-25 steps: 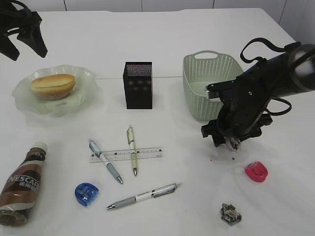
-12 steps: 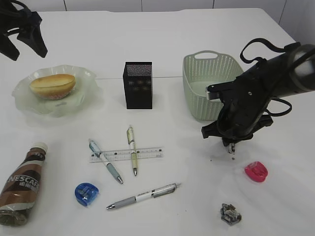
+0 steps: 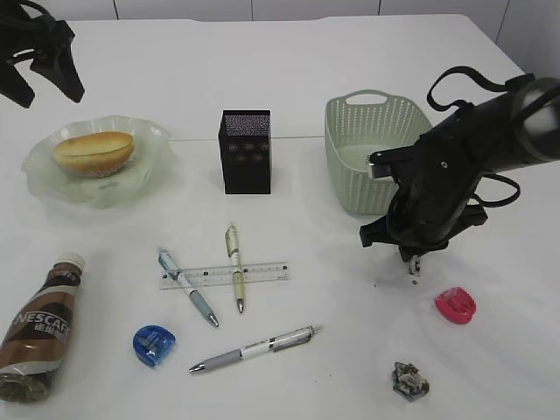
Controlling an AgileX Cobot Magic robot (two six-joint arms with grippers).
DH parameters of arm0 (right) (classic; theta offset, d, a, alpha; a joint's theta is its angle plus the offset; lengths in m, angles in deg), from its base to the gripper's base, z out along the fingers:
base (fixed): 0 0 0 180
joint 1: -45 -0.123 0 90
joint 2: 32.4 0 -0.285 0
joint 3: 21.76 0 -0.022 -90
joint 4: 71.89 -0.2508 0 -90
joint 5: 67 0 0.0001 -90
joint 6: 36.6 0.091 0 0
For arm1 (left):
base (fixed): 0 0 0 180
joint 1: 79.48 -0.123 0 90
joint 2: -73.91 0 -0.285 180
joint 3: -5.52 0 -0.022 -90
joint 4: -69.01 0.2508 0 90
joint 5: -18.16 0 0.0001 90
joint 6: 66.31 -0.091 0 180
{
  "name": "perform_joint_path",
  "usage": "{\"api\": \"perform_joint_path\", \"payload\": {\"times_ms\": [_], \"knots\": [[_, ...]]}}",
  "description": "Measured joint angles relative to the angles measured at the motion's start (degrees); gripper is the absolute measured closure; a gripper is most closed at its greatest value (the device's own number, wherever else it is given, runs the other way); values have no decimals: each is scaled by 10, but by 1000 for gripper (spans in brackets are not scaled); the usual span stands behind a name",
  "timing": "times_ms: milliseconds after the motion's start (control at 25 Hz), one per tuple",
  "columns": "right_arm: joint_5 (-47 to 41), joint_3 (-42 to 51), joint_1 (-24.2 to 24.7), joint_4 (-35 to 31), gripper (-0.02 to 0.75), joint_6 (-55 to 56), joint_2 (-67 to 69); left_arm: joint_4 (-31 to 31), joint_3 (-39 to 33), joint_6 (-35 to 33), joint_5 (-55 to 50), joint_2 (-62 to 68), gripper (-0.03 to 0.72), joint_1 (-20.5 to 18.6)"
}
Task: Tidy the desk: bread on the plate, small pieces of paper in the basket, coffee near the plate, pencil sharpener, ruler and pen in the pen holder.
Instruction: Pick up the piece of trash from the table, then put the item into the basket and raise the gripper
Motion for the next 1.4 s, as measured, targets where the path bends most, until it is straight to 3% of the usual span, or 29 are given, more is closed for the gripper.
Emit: {"api": "perform_joint_path", "payload": {"times_ms": [120, 800, 1120, 1400], "knots": [[-6, 0, 0, -4, 723, 0, -4, 0, 0, 0, 0, 0, 129, 0], [-32, -7, 0, -34, 728, 0, -113, -1, 0, 0, 0, 0, 129, 0], [-32, -137, 0, -1, 729, 0, -112, -1, 0, 0, 0, 0, 129, 0], [-68, -264, 0, 18, 729, 0, -30, -1, 0, 0, 0, 0, 129, 0]]}}
